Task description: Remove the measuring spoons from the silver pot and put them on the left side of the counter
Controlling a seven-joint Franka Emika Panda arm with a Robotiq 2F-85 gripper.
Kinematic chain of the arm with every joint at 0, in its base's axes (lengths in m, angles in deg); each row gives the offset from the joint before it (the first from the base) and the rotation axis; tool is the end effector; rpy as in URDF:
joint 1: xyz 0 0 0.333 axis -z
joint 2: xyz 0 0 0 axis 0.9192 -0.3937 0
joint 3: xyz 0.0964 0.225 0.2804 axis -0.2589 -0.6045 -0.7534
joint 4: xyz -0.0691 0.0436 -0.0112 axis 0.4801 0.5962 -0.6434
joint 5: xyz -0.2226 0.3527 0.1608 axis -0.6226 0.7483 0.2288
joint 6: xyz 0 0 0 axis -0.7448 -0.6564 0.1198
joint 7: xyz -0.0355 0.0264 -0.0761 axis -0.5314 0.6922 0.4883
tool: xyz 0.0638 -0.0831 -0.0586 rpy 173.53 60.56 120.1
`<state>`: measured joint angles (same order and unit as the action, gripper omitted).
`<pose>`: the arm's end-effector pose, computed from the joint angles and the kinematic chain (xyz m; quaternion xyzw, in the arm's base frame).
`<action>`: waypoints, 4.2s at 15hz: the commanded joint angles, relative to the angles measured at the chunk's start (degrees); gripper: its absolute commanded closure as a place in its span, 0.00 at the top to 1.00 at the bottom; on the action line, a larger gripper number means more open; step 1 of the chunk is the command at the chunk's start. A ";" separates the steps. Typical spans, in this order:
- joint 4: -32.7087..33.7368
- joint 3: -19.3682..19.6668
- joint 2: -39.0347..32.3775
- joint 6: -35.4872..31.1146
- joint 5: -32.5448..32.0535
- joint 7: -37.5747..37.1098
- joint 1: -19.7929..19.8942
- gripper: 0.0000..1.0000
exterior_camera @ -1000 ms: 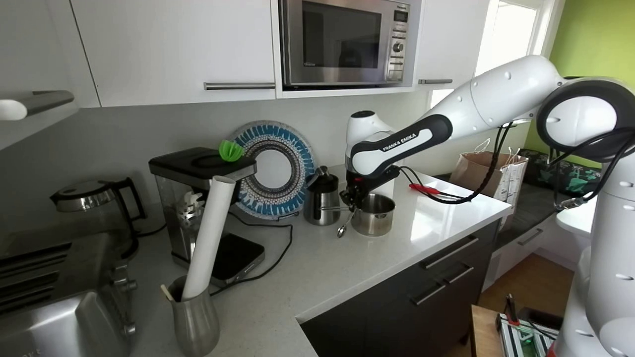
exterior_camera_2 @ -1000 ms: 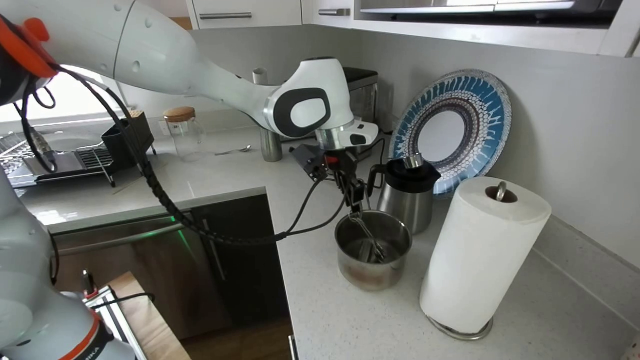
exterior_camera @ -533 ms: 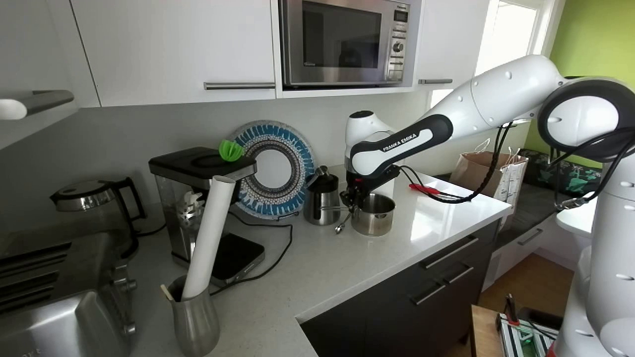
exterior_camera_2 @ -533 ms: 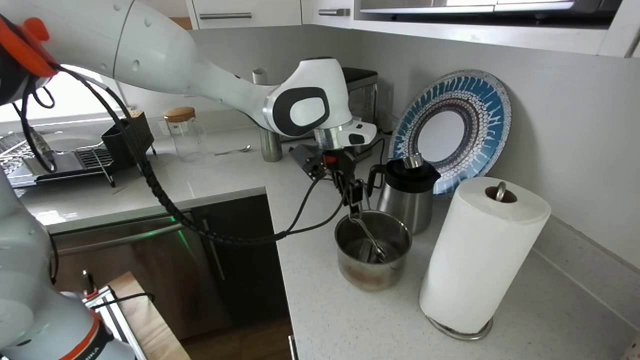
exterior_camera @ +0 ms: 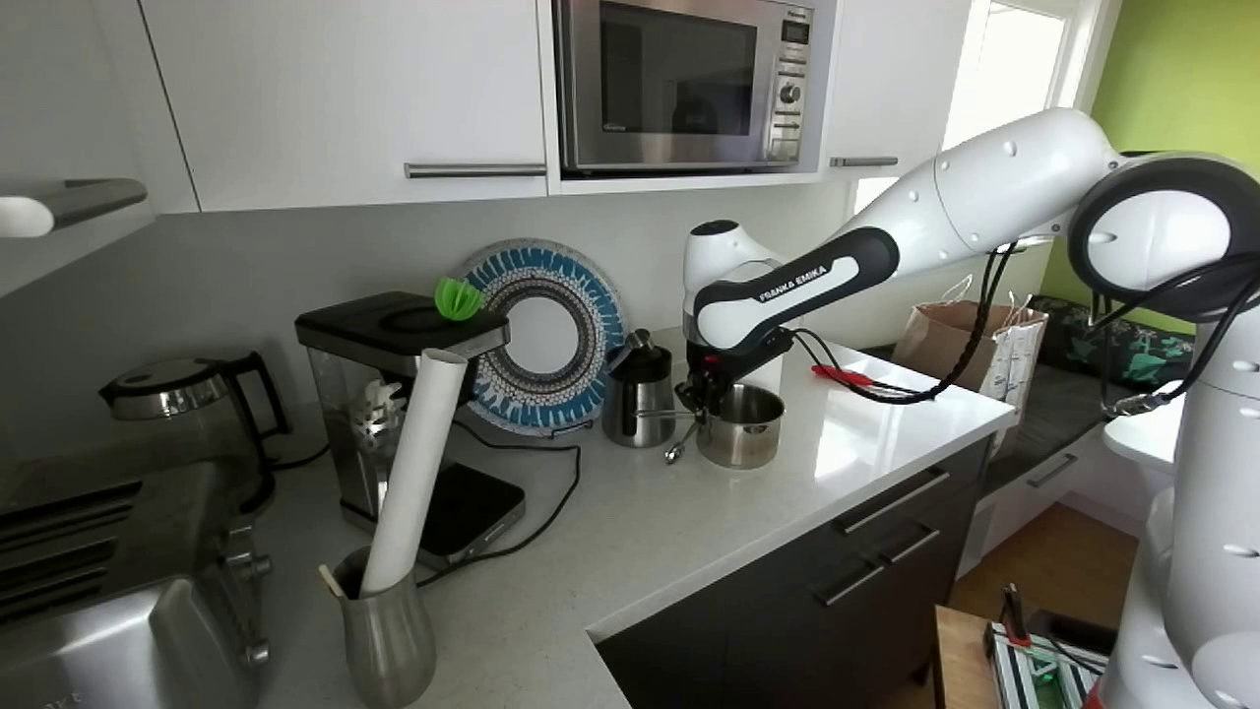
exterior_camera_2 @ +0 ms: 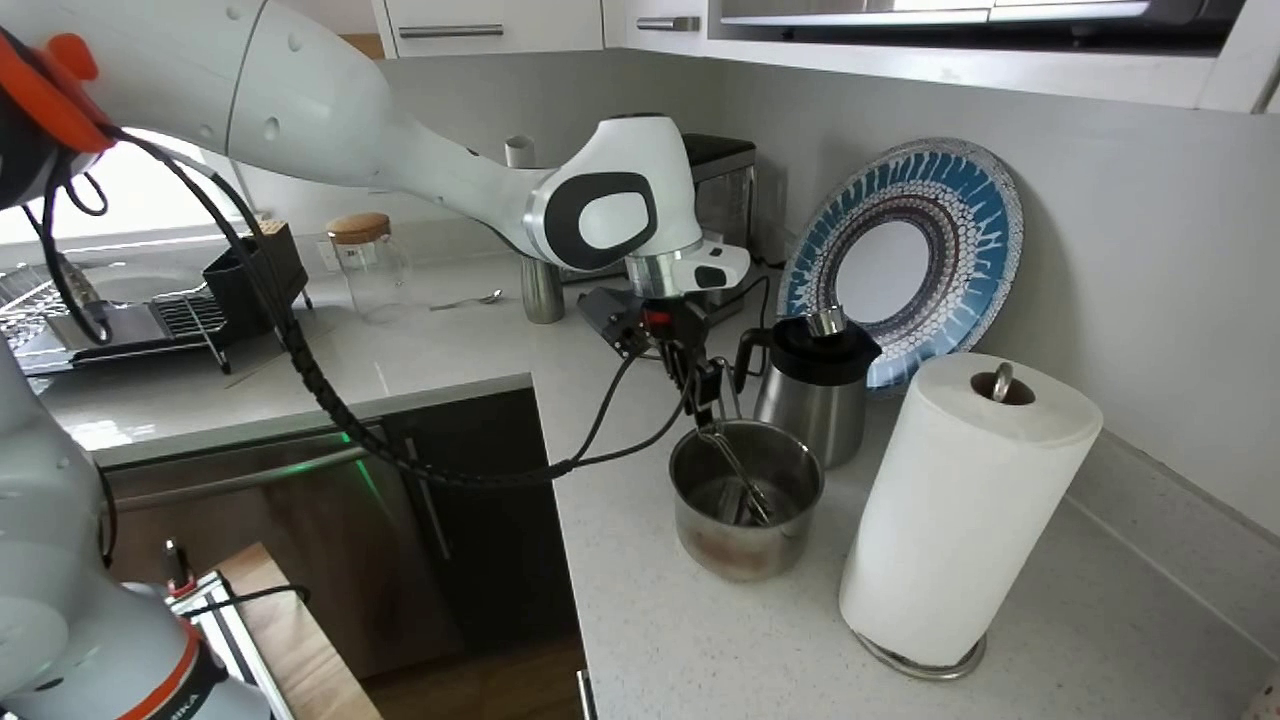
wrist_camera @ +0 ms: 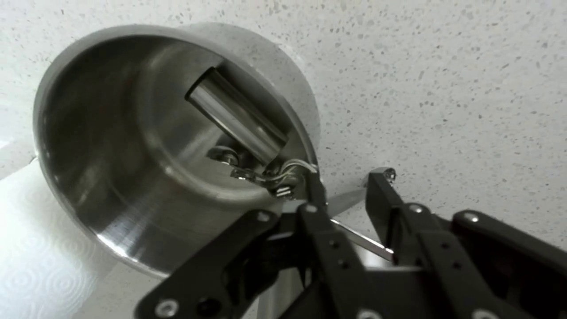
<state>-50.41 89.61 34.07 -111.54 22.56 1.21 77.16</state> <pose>0.6045 -0.2479 0.4408 0.9685 -0.2188 0.0585 0.1036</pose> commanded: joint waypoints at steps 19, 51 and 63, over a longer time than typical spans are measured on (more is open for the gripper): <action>-1.70 0.04 2.65 1.67 -2.32 1.38 -0.19 0.63; -0.58 0.05 2.22 -1.55 -6.08 8.09 0.38 0.02; 0.86 -0.47 9.64 1.01 -7.53 15.67 -0.13 0.02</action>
<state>-49.42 89.98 41.02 -112.09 15.68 15.45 77.36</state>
